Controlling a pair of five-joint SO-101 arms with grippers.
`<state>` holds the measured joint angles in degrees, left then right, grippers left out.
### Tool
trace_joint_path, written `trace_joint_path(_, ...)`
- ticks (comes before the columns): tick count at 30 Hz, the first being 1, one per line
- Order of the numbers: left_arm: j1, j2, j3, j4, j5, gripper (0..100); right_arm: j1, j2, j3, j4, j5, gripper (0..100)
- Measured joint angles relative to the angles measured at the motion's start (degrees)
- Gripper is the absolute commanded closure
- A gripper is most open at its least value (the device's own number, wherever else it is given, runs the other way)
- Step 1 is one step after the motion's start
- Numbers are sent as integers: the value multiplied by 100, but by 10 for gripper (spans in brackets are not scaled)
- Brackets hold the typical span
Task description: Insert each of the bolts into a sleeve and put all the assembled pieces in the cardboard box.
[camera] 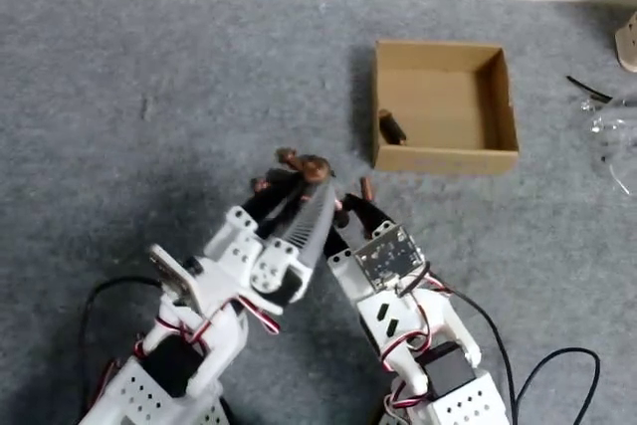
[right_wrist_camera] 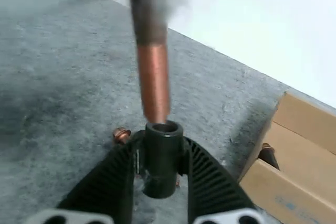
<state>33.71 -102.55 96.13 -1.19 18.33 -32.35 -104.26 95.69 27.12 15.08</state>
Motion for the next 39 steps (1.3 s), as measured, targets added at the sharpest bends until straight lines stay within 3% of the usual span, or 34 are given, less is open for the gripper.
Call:
trace_joint_path(4,-686,0,0,18,932,993,-35,0,0,0,0,994)
trace_joint_path(8,-1081,-9,0,255,1222,993,-53,0,0,-281,0,994)
trace_joint_path(14,-870,-9,0,730,1257,993,-185,0,0,-308,9,994)
trace_joint_path(39,-765,-9,0,703,1257,993,-273,0,0,-229,9,994)
